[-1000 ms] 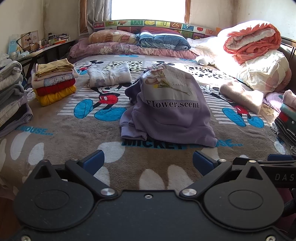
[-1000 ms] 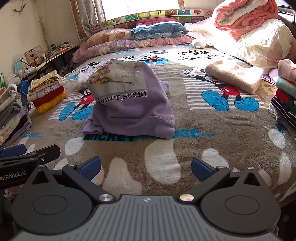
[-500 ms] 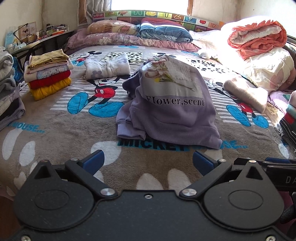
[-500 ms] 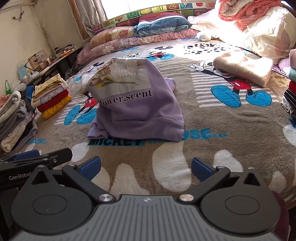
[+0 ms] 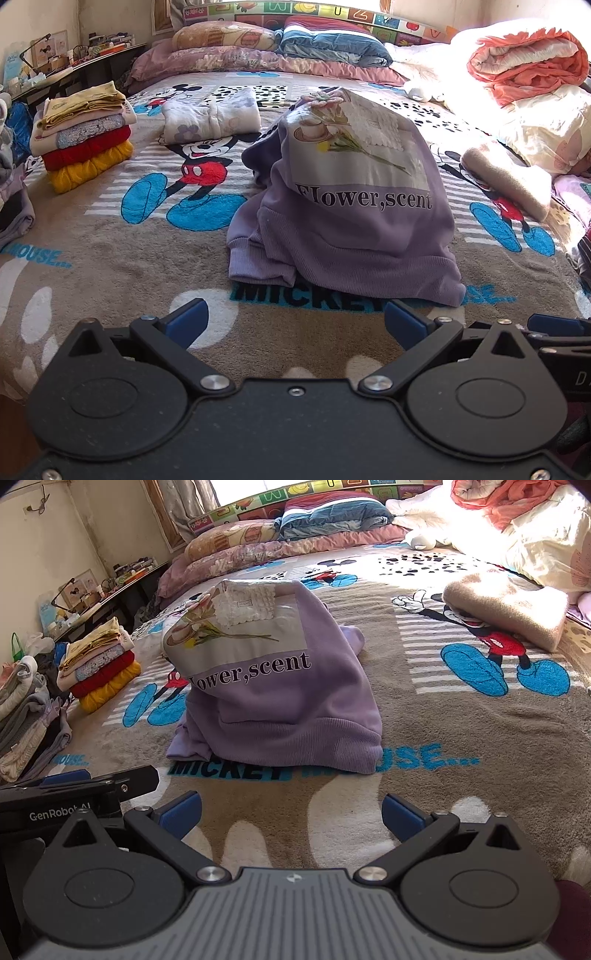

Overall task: Fold clothes
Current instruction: 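Move both tools toward the lavender sweatshirt's hem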

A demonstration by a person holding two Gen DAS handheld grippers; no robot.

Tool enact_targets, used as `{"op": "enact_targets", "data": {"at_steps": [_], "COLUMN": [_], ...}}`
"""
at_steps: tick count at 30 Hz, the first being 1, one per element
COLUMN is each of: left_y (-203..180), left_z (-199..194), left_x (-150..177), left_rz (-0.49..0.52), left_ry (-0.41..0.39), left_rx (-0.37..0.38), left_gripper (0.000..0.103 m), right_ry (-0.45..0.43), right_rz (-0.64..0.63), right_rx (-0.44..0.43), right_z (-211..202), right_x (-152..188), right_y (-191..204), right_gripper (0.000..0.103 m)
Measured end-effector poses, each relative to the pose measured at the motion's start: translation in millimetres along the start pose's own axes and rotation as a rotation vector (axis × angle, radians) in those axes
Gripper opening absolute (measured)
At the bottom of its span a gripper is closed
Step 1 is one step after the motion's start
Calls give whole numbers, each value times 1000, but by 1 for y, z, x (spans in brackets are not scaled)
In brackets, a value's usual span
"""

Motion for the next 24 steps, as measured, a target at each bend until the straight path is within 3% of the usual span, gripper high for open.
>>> {"op": "enact_targets", "data": {"at_steps": [12,24], "left_y": [21,46], "left_z": [38,77], "left_x": [-18,-40], "left_rz": [-40,-74], "left_ry": [55,93], "left_rx": [-21,-47], "left_gripper": [103,103], "right_ry": [-13,-30], "right_rz": [44,29], "right_rx": [-83,-106], "right_z": [26,63], "right_x": [-27,-65], "right_y": [-15,-22], "right_gripper": [103,103]}}
Point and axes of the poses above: each gripper's, at about its wrist camera, not at the fingertips, and z roughly the way its jaws point, y to its left, x to its underside, the point moved 5 cm from there along z, roughly the way its jaws point, and after that the axes turned 4 degrees about y, right-handed, at the moved point
